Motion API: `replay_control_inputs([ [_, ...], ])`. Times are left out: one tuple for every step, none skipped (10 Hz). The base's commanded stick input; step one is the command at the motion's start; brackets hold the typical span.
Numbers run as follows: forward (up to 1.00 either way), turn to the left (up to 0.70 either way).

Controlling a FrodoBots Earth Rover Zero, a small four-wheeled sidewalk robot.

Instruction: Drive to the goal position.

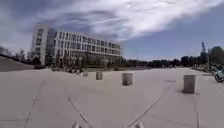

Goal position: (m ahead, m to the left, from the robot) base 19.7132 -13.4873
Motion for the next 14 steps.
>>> replay_control_inputs([
  [0.00,0.00],
  [0.00,0.00],
  [0.00,0.00],
  [0.00,0.00],
  [0.00,0.00],
  [0.00,0.00],
  [0.00,-0.07],
  [0.00,-0.40],
  [0.00,-0.70],
  [0.00,-0.70],
  [0.00,-0.70],
  [0.00,-0.70],
  [0.00,-0.70],
  [0.00,-0.70],
])
